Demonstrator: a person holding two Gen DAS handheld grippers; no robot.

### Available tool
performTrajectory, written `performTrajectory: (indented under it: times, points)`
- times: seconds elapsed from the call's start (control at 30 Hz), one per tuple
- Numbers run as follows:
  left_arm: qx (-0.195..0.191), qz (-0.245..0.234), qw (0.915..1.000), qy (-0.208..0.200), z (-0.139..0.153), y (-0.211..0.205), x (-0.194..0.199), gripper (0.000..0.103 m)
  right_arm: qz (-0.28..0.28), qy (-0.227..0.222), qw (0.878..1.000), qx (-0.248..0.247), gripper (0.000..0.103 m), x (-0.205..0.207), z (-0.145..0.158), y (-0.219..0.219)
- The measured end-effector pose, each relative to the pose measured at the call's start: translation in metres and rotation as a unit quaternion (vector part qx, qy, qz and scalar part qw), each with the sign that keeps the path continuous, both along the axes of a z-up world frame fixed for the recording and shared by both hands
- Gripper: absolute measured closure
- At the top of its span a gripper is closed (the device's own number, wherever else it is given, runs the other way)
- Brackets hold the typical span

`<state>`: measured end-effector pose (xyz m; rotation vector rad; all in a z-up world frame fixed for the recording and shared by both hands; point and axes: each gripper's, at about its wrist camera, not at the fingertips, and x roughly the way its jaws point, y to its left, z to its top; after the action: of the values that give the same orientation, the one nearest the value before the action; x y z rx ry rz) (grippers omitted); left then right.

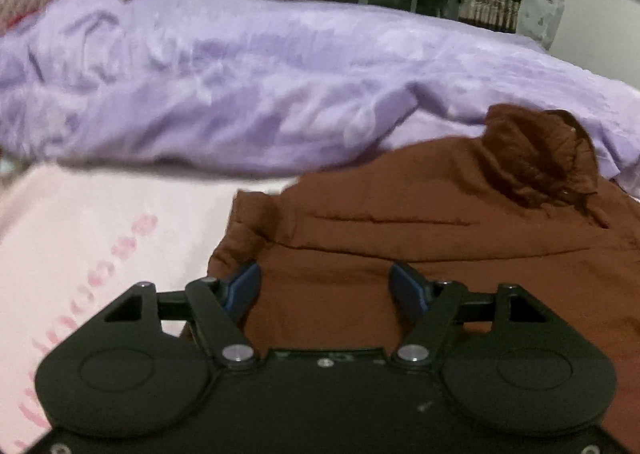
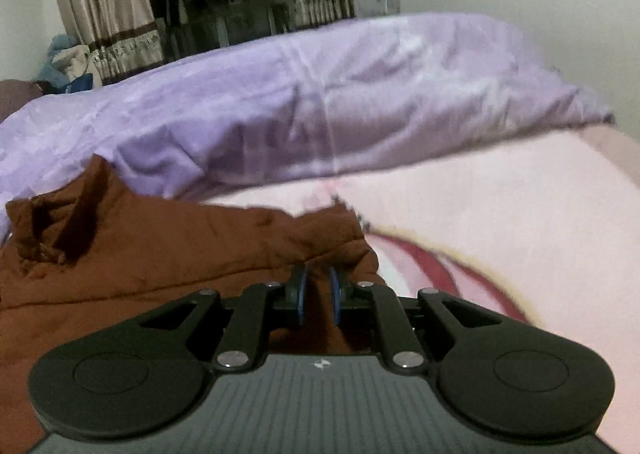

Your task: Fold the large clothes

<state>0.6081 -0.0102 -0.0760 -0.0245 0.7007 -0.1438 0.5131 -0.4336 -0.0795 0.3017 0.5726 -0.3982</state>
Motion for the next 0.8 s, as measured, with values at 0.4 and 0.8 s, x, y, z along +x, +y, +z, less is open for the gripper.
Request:
performTrajectory:
  times: [0.4, 0.8]
  points:
    - [0.019, -0.015, 0.9960, -0.086, 0.049, -0.024, -0.052, 0.034, 0.041, -0.058, 0.997, -0.031, 0.084, -0.029, 0.039, 0.056]
    - [0.017, -0.078, 0.9950, -0.060, 0.019, -0.104, -0.123, 0.032, 0.148, -0.056, 0.986, -0.044, 0.084, -0.049, 0.023, 0.195]
